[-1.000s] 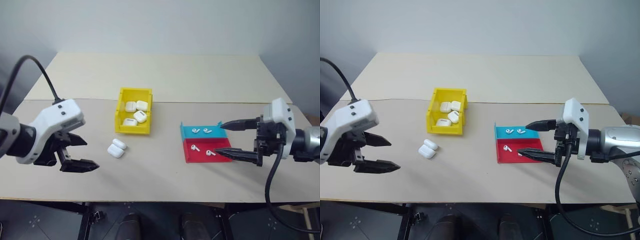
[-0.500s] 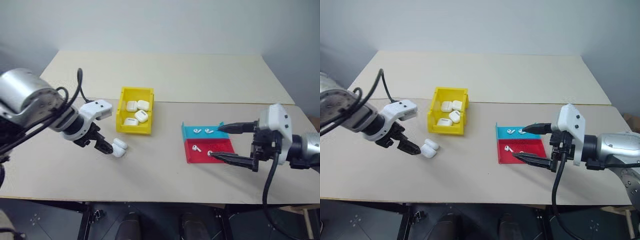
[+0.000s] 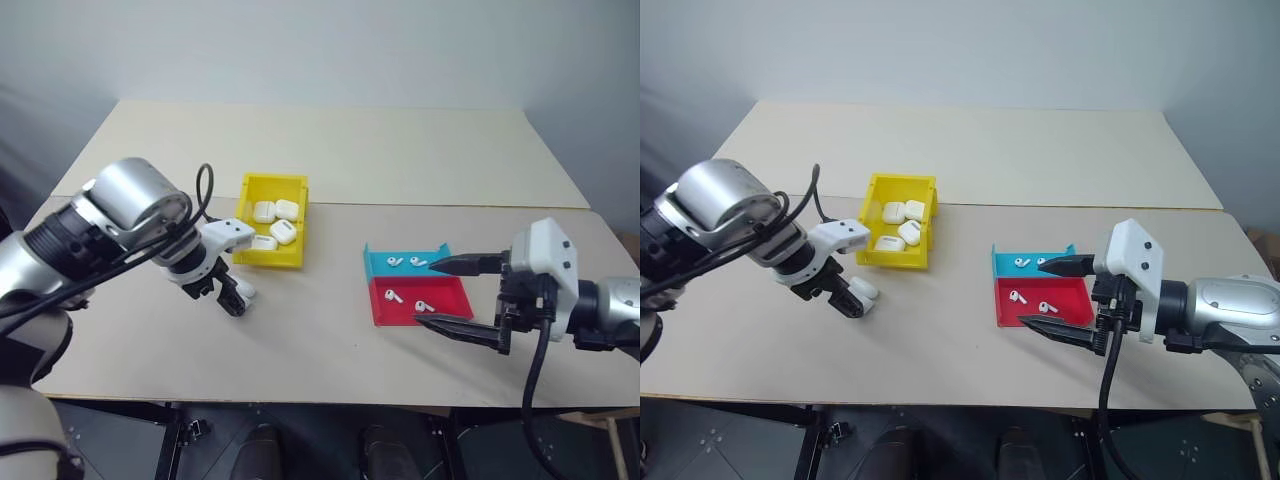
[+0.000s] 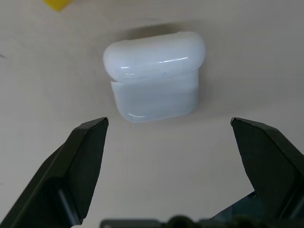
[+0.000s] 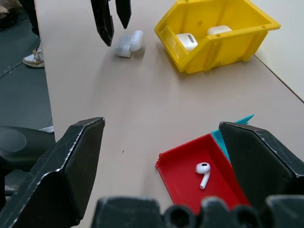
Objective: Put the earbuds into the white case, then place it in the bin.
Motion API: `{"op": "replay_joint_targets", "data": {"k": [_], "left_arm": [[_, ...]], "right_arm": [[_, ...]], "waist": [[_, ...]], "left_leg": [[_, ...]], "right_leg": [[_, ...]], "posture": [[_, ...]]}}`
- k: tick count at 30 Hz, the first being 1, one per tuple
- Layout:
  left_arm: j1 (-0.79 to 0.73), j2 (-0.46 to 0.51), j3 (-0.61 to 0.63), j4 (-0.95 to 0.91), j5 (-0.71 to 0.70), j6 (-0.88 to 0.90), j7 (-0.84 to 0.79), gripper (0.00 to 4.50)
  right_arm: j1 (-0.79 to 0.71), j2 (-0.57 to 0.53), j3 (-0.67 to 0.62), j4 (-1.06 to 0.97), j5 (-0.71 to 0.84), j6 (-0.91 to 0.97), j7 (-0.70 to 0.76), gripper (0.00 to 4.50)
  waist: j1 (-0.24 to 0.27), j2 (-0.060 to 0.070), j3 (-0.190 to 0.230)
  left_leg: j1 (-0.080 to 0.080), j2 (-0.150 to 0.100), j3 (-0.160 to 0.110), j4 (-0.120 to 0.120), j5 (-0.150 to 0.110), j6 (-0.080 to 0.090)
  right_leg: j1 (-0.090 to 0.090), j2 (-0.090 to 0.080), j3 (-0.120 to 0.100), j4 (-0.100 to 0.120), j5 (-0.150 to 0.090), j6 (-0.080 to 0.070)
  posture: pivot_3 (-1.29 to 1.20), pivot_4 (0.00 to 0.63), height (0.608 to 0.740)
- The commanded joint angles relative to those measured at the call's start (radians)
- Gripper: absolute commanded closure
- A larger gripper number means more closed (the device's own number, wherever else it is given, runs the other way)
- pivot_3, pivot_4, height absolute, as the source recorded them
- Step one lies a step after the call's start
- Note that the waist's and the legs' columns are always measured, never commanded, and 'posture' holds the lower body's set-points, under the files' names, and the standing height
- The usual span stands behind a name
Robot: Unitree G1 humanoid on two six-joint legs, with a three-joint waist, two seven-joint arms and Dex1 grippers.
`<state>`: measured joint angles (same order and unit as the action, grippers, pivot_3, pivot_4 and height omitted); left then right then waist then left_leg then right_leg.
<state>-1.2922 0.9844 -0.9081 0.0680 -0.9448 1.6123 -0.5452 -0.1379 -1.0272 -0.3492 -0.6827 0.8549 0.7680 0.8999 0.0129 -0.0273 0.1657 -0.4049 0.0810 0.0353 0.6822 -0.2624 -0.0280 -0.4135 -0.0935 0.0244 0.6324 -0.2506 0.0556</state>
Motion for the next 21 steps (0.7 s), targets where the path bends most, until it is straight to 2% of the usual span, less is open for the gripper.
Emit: {"op": "replay_joint_targets", "data": {"k": [1,9,21], "left_arm": [[0.011,-0.014,0.027,0.015,0.017,0.002,0.017,0.00],[0.039,-0.070,0.039,0.074,0.056,0.002,0.059,0.00],[0.097,-0.112,0.112,0.043,0.117,0.002,0.113,0.00]], "right_arm": [[0.019,-0.007,-0.055,-0.043,0.034,0.001,-0.006,0.03],[0.030,-0.015,-0.054,-0.052,0.046,-0.007,-0.007,0.03],[0.043,-0.023,-0.067,-0.050,0.039,-0.015,0.005,0.03]], "waist": [[0.000,0.000,0.000],[0.000,0.000,0.000],[0.008,0.000,0.000]], "left_leg": [[0.000,0.000,0.000,0.000,0.000,0.000],[0.000,0.000,0.000,0.001,0.000,0.000],[0.006,0.000,0.000,0.001,0.000,0.000]], "right_leg": [[0.000,0.000,0.000,0.000,0.000,0.000],[0.000,0.000,0.000,0.000,0.000,0.000],[0.007,0.000,0.000,0.001,0.000,0.000]], "posture": [[0.00,0.150,0.740],[0.00,0.150,0.740],[0.00,0.150,0.740]]}}
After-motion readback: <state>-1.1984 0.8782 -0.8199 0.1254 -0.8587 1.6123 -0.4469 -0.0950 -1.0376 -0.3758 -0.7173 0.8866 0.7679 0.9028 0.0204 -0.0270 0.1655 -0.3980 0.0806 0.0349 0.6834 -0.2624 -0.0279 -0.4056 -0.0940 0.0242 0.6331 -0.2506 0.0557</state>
